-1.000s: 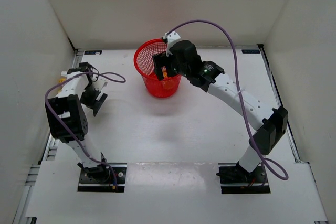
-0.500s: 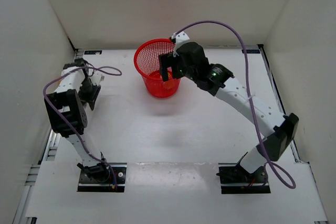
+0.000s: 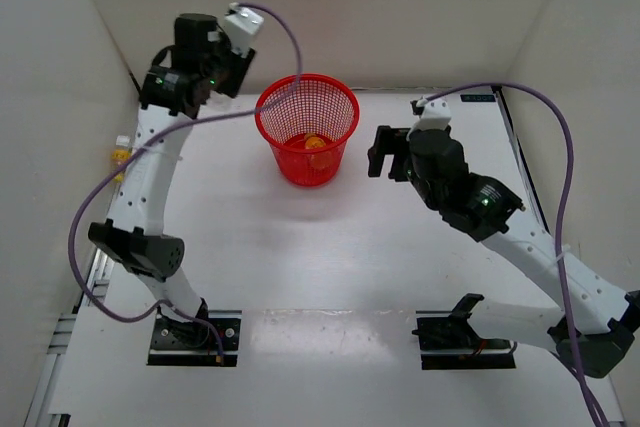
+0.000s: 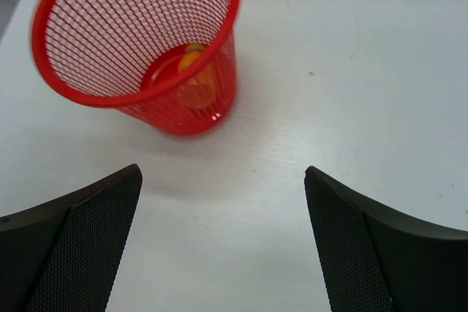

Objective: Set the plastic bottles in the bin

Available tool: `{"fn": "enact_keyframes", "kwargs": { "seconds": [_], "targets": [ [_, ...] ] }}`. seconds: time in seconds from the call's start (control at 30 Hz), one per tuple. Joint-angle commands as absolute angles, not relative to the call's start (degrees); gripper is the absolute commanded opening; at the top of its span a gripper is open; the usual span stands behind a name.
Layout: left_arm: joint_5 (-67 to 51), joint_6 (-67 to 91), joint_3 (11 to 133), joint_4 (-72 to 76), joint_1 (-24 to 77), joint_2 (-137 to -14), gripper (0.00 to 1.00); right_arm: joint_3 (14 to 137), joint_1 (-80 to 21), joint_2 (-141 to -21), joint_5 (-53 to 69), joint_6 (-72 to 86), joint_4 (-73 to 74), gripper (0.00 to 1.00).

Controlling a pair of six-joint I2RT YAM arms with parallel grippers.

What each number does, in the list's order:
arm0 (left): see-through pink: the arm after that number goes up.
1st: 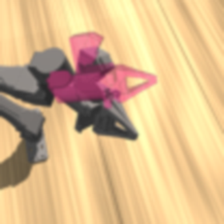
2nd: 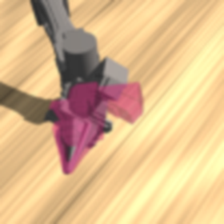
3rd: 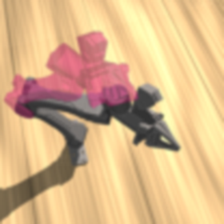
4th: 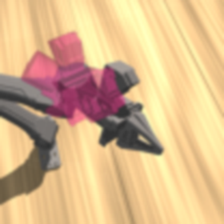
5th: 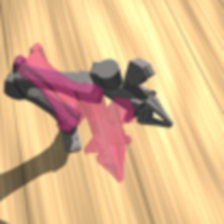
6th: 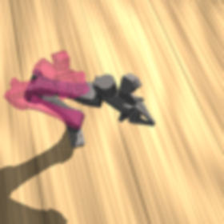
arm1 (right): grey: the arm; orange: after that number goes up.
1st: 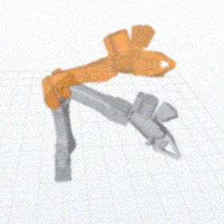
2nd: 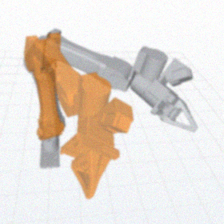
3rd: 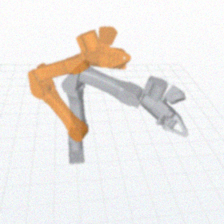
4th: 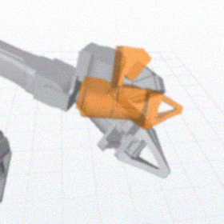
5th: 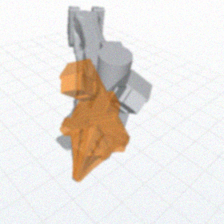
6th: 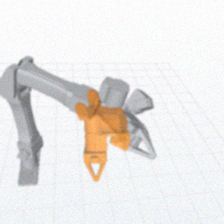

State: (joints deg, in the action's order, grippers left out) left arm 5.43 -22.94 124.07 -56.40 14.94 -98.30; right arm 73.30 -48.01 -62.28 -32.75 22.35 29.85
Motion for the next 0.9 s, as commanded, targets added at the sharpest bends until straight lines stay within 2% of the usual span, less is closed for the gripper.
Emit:
{"fn": "enact_keyframes", "kwargs": {
  "seconds": [0.0, 0.03, 0.17, 0.33, 0.43, 0.47, 0.5, 0.57, 0.6, 0.77, 0.87],
  "targets": [
    [1.8, -25.4, 118.9, -45.3, 22.7, -93.8, 0.24, 71.0, -47.9, -59.2, -39.4, 27.3, 31.8, 0.95],
    [-2.8, -25.4, 120.0, -45.3, 24.3, -94.3, 0.26, 70.1, -47.9, -58.6, -39.9, 28.2, 33.5, 0.95],
    [-8.6, -20.5, 126.5, -45.3, 29.9, -101.2, 0.27, 69.1, -47.9, -55.8, -41.0, 32.2, 36.6, 0.95],
    [-8.4, -20.0, 129.6, -45.3, 32.6, -109.2, 0.3, 68.6, -47.9, -53.0, -43.1, 33.8, 40.5, 0.95],
    [-8.1, -18.6, 126.7, -45.3, 32.1, -109.8, 0.53, 68.6, -47.9, -51.3, -43.6, 34.4, 41.7, 0.95],
    [-9.2, -18.6, 125.4, -45.3, 32.1, -109.1, 0.64, 68.0, -47.9, -50.5, -44.1, 34.4, 41.7, 0.95],
    [-10.3, -18.1, 123.5, -45.3, 31.3, -108.4, 0.84, 68.0, -47.9, -50.5, -44.1, 34.4, 41.7, 0.95],
    [-10.3, -18.1, 122.9, -45.3, 30.8, -107.8, 0.97, 68.0, -47.9, -49.9, -44.1, 34.4, 41.7, 0.95],
    [-9.8, -18.1, 122.3, -45.3, 30.8, -107.8, 1.0, 68.0, -47.9, -49.9, -44.6, 33.8, 41.7, 0.95],
    [-6.3, -16.4, 122.3, -45.3, 30.8, -103.0, 1.0, 70.4, -47.9, -52.9, -43.4, 32.4, 41.1, 0.95],
    [1.7, -15.8, 123.5, -45.3, 30.8, -100.3, 1.0, 70.9, -47.9, -54.8, -42.1, 30.6, 40.4, 0.95]
  ]
}}
